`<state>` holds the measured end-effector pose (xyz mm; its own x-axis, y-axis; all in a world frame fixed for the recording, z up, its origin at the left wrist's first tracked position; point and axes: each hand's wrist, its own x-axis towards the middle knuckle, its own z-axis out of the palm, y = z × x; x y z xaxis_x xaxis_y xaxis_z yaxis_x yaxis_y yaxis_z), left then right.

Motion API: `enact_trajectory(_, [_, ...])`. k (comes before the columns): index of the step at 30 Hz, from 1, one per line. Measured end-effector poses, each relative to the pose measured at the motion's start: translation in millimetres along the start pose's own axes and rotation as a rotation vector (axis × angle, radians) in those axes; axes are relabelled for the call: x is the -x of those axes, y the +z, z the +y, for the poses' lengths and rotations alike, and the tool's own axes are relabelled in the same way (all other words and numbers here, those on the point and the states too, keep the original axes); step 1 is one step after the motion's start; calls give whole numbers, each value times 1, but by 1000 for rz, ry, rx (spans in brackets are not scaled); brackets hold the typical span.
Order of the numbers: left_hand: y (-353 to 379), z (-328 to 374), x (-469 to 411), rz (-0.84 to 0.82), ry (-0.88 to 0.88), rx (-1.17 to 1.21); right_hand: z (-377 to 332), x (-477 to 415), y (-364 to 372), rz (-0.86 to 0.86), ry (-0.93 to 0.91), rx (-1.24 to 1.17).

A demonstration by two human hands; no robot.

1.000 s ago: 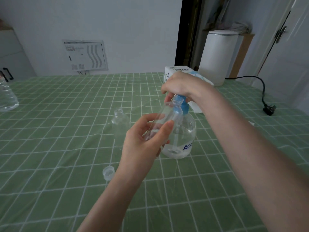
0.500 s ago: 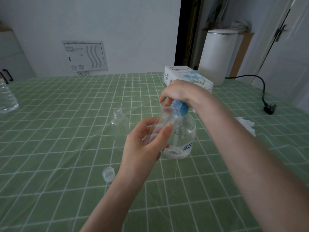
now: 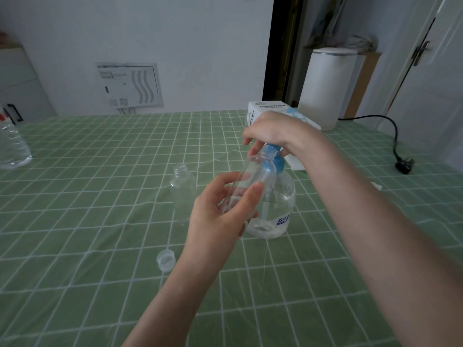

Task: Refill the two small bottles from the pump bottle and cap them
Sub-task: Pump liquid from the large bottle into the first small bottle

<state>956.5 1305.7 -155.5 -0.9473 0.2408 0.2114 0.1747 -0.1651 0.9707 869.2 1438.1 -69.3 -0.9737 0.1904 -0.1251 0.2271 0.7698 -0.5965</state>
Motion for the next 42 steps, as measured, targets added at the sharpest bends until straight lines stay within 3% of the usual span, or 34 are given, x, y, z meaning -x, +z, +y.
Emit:
enact_trajectory(31, [-1, -3, 2, 7, -11, -41, 8, 0, 10, -31, -1, -41])
enact_trajectory(42, [-1, 0, 0, 7, -2, -33, -2, 0, 1, -9, -9, 67])
